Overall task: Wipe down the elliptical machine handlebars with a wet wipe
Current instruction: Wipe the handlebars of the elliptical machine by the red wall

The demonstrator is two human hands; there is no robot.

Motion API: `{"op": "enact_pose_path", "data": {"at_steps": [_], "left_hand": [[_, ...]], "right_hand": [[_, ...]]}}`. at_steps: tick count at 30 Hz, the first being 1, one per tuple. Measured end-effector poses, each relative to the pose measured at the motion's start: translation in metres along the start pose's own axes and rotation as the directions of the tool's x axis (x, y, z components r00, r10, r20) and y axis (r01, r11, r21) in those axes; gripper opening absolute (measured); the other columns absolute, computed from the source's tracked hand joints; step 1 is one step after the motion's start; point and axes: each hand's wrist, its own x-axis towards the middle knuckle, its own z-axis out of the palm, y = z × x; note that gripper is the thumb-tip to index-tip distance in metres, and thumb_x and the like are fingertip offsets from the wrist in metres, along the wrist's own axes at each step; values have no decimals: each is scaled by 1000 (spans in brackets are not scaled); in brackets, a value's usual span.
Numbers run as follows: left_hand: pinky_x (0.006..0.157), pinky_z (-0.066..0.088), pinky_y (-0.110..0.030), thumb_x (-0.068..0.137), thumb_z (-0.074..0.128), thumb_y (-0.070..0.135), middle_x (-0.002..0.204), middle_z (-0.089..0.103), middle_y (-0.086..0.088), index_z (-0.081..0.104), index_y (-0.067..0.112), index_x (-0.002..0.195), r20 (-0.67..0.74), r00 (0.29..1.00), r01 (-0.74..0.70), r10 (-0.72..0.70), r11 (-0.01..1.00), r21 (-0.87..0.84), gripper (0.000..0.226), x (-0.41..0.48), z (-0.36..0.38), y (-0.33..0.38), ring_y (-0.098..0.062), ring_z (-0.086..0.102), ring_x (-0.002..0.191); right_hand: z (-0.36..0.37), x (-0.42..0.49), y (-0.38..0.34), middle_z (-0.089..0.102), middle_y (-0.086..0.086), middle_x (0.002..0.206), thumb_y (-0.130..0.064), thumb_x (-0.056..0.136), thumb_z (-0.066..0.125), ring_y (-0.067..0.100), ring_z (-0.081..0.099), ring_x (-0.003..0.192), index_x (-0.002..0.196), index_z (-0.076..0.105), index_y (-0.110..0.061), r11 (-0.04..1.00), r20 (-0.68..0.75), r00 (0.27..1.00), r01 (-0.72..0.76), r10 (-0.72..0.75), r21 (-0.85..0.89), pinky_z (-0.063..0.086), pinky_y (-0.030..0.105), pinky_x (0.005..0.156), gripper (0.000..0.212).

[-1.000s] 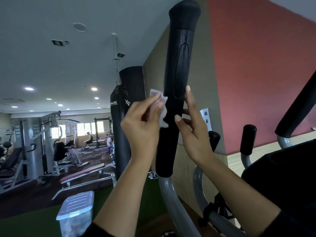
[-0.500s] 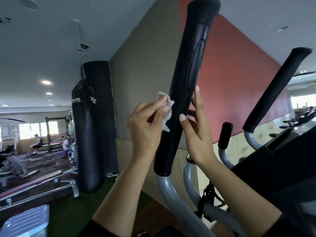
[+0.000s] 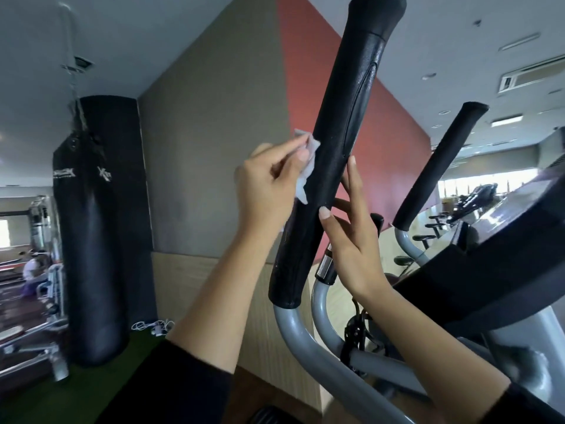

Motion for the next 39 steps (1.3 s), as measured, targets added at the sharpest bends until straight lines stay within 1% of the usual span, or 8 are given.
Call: {"op": "enact_pose_path", "data": {"at_steps": [7,13,20,25,30,33,37,39], "left_hand": [[60,39,-16,84,67,18,72,54,13,66,19,114,88,995,-38,44,997,-71,29,-45,-15,-33,0,50,61],[61,40,-12,84,68,15,75,57,9,66,23,113,75,997,34,-28,996,-84,30,-42,-23,-35,0,52,61],[61,38,-5,85,69,7,75,57,11,66,13,114,117,992,61,-49,993,-102,30,-67,-25,-42,6,54,61],[60,50,-31,82,69,22,77,61,6,66,25,112,111,990,101,-89,990,-101,31,-96,-36,-54,-15,60,64],[57,35,-8,83,71,8,70,52,12,65,21,112,74,992,107,-100,989,-101,32,-74,-30,-42,1,48,56],[56,37,-13,82,71,13,72,54,7,65,23,113,102,988,131,-119,985,-117,33,-80,-28,-45,-2,47,56],[61,50,-32,82,73,12,79,64,0,67,32,107,146,971,208,-189,970,-129,32,-114,-45,-65,-17,61,65],[61,49,-25,81,73,6,78,63,1,68,31,104,159,965,230,-209,965,-129,34,-116,-50,-66,-7,60,64]], "right_hand": [[2,-2,-3,29,-8,156,-4,97,49,13,53,120,152,12,-26,999,-11,1000,7,-8,-51,45,14,87,70],[2,-12,-4,29,-13,155,-10,96,51,22,46,130,152,13,-35,993,-16,1000,-17,16,-113,52,44,94,72],[10,-31,1,40,-18,145,-13,93,53,22,54,119,152,13,-31,983,-15,999,-36,34,-178,49,41,97,74],[14,-41,5,44,-2,144,-13,93,55,24,52,122,153,11,-28,977,-13,999,-48,46,-206,48,44,97,75],[15,-46,5,49,-3,136,-10,93,54,19,53,119,153,13,-25,979,-3,998,-59,59,-197,50,38,96,74],[17,-48,7,53,-3,131,-3,94,54,15,55,118,153,14,-23,983,-3,997,-75,76,-168,49,30,96,74],[20,-52,7,51,1,132,-3,94,55,13,55,118,152,14,-24,985,-15,996,-88,86,-151,47,19,91,74],[22,-54,7,51,2,133,-3,94,55,12,55,117,152,15,-24,984,-22,995,-95,93,-150,46,14,88,74]]}}
